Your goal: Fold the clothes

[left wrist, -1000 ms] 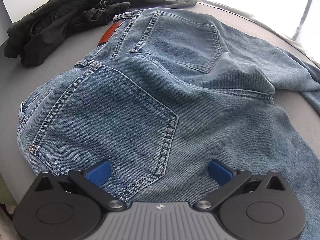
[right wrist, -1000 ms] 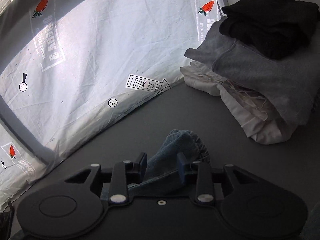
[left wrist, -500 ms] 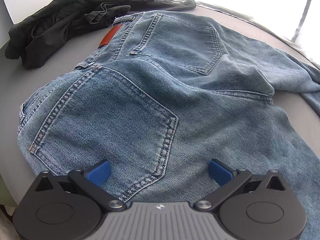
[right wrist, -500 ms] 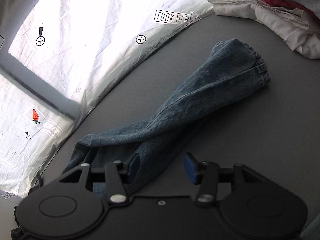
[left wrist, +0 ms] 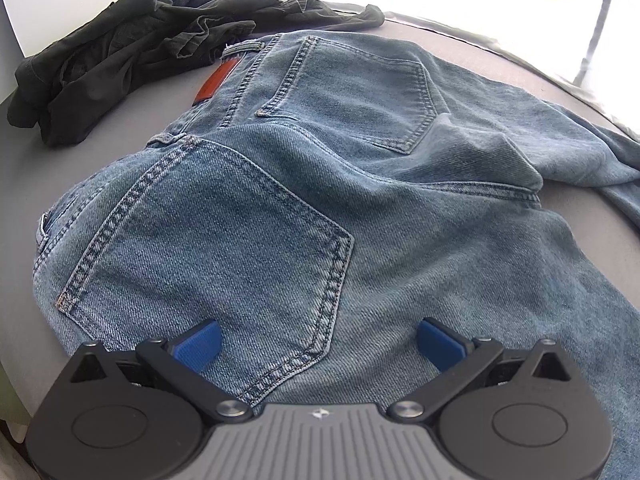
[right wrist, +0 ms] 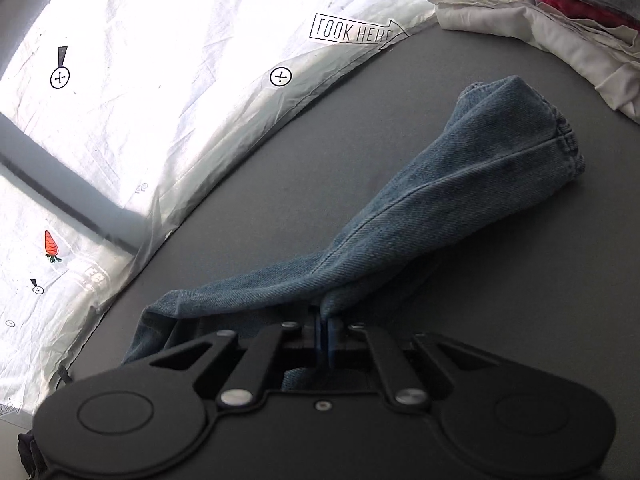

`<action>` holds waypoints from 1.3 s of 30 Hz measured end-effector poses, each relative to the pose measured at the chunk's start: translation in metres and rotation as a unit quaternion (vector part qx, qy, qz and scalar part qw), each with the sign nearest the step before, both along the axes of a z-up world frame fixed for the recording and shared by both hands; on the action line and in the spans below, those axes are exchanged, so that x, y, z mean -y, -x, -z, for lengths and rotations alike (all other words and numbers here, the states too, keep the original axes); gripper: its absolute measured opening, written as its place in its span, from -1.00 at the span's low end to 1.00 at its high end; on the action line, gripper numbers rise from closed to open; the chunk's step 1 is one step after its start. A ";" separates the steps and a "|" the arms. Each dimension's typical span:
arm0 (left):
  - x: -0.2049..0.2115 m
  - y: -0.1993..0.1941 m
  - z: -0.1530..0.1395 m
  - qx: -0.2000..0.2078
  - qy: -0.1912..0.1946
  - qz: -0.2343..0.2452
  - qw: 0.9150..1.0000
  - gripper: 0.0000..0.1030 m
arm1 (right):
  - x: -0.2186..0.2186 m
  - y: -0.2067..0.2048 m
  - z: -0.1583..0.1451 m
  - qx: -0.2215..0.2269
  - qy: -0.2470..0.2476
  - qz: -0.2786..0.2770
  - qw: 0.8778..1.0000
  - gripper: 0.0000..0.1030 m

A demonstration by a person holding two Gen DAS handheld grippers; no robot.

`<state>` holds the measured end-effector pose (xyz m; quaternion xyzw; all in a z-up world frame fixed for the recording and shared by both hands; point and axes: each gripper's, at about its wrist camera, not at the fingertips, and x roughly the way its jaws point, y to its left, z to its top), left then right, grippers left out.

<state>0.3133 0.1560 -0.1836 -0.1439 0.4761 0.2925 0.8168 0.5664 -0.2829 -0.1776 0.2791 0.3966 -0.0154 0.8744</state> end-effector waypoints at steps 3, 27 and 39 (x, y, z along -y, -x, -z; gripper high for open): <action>0.001 -0.001 0.001 0.004 -0.003 0.000 1.000 1.00 | 0.004 0.012 -0.044 0.075 0.067 -0.017 0.995 -0.94; 0.005 -0.007 0.005 0.017 -0.014 -0.003 1.000 1.00 | 0.057 0.092 -0.029 0.022 0.209 -0.037 0.977 -0.26; 0.005 -0.008 0.005 0.018 -0.016 -0.007 1.000 1.00 | 0.099 0.080 -0.024 0.019 0.229 0.008 0.973 -0.61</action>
